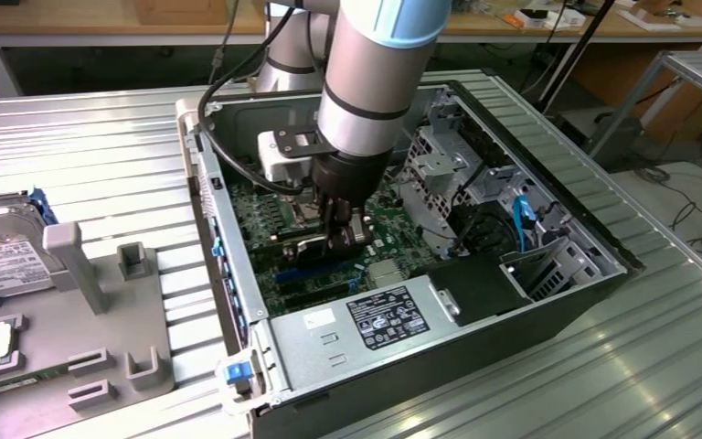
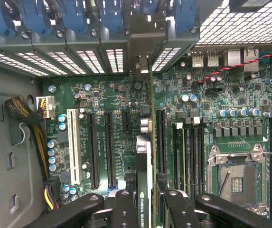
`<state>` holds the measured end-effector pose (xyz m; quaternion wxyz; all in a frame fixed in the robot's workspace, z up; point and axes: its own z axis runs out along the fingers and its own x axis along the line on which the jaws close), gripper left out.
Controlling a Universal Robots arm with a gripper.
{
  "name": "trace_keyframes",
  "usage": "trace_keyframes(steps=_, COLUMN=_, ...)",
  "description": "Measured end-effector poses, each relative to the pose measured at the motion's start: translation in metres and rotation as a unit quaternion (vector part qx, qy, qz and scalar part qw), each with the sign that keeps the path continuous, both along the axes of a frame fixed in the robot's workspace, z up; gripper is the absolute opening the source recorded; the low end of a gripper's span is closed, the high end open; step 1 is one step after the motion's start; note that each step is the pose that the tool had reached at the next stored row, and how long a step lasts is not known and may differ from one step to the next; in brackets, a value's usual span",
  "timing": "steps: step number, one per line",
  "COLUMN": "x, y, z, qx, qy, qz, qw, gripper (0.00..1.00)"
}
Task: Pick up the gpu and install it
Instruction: 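Insert the gpu into the slot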
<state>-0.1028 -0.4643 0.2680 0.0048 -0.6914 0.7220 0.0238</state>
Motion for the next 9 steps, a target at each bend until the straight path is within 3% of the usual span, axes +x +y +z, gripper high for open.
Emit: trace_keyframes(steps=9, x=-0.0005, y=0.0000, z=-0.0036, qx=-0.0005, qy=0.0000, qz=0.000, qw=1.0000, gripper=0.27)
